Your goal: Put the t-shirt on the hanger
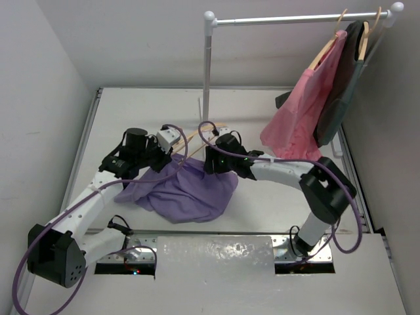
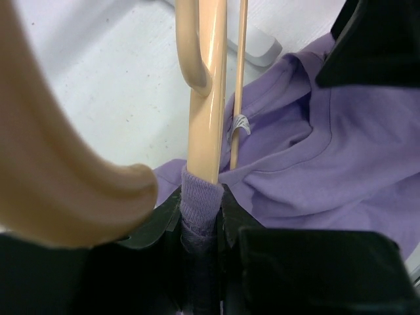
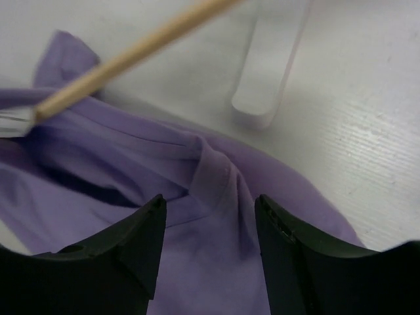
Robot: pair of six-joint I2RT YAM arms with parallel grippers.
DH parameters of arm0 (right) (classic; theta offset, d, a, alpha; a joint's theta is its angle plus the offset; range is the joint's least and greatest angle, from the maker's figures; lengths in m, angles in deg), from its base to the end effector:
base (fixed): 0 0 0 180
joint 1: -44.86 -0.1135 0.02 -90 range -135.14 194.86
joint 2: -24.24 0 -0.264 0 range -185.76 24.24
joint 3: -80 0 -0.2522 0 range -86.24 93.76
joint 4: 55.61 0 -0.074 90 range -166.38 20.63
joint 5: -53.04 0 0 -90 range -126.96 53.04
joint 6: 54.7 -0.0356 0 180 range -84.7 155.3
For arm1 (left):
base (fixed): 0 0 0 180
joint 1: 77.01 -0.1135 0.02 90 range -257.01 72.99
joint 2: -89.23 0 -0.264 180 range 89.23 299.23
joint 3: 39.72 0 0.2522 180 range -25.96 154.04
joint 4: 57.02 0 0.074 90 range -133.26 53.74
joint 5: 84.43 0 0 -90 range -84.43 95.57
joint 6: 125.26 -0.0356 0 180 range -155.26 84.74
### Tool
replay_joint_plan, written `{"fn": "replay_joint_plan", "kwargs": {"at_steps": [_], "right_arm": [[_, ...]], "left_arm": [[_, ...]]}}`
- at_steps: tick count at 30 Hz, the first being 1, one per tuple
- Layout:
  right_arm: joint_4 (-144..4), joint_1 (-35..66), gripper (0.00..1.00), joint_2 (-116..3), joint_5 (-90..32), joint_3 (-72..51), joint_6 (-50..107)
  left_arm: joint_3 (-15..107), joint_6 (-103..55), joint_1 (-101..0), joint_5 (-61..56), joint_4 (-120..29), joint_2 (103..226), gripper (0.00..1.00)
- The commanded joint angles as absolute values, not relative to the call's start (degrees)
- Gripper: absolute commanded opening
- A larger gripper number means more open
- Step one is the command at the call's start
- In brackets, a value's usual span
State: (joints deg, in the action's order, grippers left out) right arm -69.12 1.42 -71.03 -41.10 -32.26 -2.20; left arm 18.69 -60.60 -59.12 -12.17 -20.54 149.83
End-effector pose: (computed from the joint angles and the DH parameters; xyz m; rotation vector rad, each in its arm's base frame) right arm 0.2563 0.2391 0.1879 -0.0839 2.3703 0.6356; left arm 0.2124 -0.0800 0.2664 0.9707 1.9989 -0.2759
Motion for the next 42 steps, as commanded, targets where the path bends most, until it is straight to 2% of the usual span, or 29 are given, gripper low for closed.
{"fn": "replay_joint_plan", "kwargs": {"at_steps": [1,5,7,9,12,17,20,26,32,37,41,42], "right_arm": [[-69.0,1.2,0.56,-73.6,-39.3,-28.0,-2.9],[-69.2,1.1,0.56,-79.2,-37.2,-25.1,-3.4],[-71.8,1.1,0.52,-82.6,-36.1,-23.1,-3.5],[-75.2,1.2,0.29,-84.3,-36.6,-21.2,-4.3],[-79.8,1.8,0.00,-82.5,-43.2,-23.5,-5.6],[-79.0,7.9,0.00,-73.0,-45.6,-30.5,-9.6],[-75.6,14.3,0.00,-68.1,-43.6,-37.2,-12.0],[-77.5,18.0,0.00,-63.8,-41.4,-36.9,-9.7],[-77.5,19.5,0.00,-58.8,-41.1,-38.0,-7.3],[-73.6,20.3,0.00,-57.4,-34.9,-40.2,-6.4],[-62.6,19.7,0.16,-60.0,-27.3,-43.8,-10.9],[-63.0,18.9,0.16,-61.4,-27.8,-42.9,-11.5]], "left_arm": [[18.7,-58.3,-59.6,-11.7,-25.2,148.1,0.00],[18.5,-57.9,-59.6,-11.7,-26.3,148.1,0.00],[18.6,-57.3,-59.6,-11.7,-26.6,148.4,0.00],[18.8,-56.4,-60.0,-10.9,-26.7,148.6,0.00],[19.5,-57.2,-61.5,-11.3,-26.3,147.8,0.00],[19.2,-62.3,-68.2,-20.9,-23.9,145.2,0.00],[18.6,-75.7,-68.3,-28.3,-17.8,142.7,0.00],[18.3,-92.4,-68.2,-34.3,-5.5,140.4,0.00],[17.7,-93.4,-68.2,-27.1,-6.2,142.0,0.00],[17.8,-92.8,-68.2,-27.8,-9.1,141.7,0.00],[20.0,-84.4,-67.8,-31.9,-10.8,144.1,0.00],[20.1,-81.5,-67.4,-31.7,-11.5,144.4,0.00]]}}
